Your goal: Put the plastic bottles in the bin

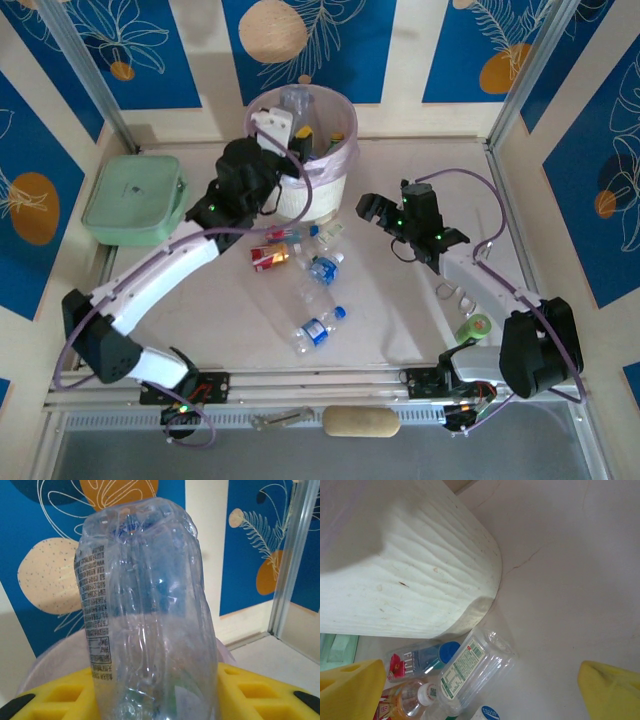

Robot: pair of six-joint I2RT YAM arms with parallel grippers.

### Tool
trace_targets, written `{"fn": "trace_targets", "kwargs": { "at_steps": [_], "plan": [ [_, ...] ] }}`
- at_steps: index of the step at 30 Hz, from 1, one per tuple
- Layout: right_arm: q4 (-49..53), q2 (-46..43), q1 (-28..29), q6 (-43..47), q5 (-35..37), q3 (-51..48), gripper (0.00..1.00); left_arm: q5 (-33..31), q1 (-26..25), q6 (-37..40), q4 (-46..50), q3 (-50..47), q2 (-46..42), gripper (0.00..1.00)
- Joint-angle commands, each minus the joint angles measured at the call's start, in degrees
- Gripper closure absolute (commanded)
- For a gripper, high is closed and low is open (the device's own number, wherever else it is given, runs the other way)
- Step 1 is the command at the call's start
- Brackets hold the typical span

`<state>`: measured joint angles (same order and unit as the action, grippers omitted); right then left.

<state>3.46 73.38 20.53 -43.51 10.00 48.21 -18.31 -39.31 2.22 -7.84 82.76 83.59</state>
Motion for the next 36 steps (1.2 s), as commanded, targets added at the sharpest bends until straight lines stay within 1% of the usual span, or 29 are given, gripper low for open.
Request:
{"fn": "trace_targets", "kwargs": {
  "at_steps": [1,5,9,12,17,24,27,34,36],
  "plan": [
    [-0.3,-2.4,0.1,-0.8,-1.2,-1.0,0.01,4.8,2.6,2.7,-1.9,6.6,4.8,0.52],
    [0.2,-3.3,0.2,-0.9,-1.0,-1.5,0.01,7.4,5.8,2.5,1.6,15.4,11.9,0.52],
    [0.2,-3.8,0.1,-1.0,-0.5,-1.9,0.01,8.7,8.1,1.9,3.5,21.1,18.0,0.52],
    [0.2,-3.8,0.1,-1.0,-0.4,-2.0,0.01,9.1,9.2,1.2,5.6,23.5,21.6,0.52],
    [0.7,-3.8,0.1,-0.7,-0.2,-1.9,0.01,9.5,10.3,-0.3,9.5,23.4,25.2,0.52],
    [0.8,-4.6,-0.1,-0.8,-0.2,-2.8,0.01,12.7,11.5,-3.2,15.7,21.9,28.2,0.51],
    [0.7,-4.6,-0.1,-1.0,-0.2,-2.8,0.01,14.2,11.5,-4.2,16.8,20.6,28.8,0.50],
    [0.3,-4.1,-0.1,-1.2,-0.6,-2.5,0.01,14.7,11.5,-4.6,19.3,19.8,29.9,0.47],
    [0.3,-4.1,0.0,-1.3,-0.7,-2.5,0.01,14.7,11.5,-4.6,19.7,19.9,30.1,0.44]
  ]
}}
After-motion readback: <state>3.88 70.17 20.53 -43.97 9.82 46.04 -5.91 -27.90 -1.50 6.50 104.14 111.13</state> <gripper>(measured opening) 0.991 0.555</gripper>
